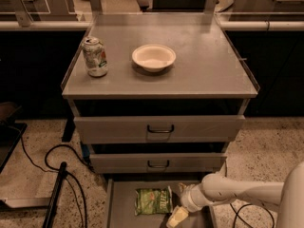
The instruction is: Pick green jalapeno chip bag from bottom drawer and place on counter
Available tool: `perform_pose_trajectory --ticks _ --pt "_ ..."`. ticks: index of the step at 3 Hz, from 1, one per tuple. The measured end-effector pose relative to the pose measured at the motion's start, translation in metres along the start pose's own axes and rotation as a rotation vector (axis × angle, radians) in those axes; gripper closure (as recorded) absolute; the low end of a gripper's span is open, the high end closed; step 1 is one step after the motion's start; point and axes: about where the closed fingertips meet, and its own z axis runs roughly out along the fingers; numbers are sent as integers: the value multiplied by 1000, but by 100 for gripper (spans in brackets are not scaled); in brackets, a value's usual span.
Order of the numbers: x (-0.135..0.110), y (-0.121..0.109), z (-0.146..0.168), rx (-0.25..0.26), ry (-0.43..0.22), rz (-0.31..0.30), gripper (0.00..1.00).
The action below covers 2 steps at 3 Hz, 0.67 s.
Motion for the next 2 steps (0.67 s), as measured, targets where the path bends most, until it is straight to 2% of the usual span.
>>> perform_pose_trajectory --ticks 1,2 --pt "-8 -4 35 -1 -63 31 0" --pt "-6 -10 64 -1 -88 43 0"
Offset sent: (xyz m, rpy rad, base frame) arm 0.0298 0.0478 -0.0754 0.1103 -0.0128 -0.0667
